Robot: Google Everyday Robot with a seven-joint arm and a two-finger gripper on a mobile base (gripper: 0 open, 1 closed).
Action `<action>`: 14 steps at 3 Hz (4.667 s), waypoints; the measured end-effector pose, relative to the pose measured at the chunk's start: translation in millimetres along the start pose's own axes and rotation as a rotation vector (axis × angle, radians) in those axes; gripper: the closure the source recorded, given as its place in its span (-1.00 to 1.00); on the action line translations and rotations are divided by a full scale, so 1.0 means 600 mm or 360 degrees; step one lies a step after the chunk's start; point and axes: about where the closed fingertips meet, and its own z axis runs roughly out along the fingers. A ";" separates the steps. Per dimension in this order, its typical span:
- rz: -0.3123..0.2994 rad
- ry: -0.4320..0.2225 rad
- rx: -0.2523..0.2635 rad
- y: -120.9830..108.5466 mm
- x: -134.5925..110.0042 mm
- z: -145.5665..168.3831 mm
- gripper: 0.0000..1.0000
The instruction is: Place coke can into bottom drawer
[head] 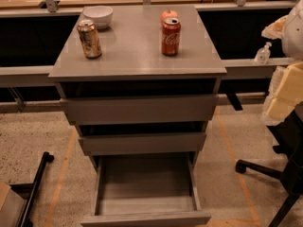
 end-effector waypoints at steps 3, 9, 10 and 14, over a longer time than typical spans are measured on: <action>0.0016 -0.0189 0.0113 -0.097 -0.027 0.061 -1.00; 0.0251 -0.0646 0.0289 -0.336 -0.154 0.162 -1.00; 0.0263 -0.0677 0.0294 -0.348 -0.158 0.162 -1.00; 0.0620 -0.0902 0.0344 -0.461 -0.195 0.296 -1.00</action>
Offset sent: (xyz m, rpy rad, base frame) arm 0.0522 0.0004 -0.0152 0.1216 -0.0887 0.0042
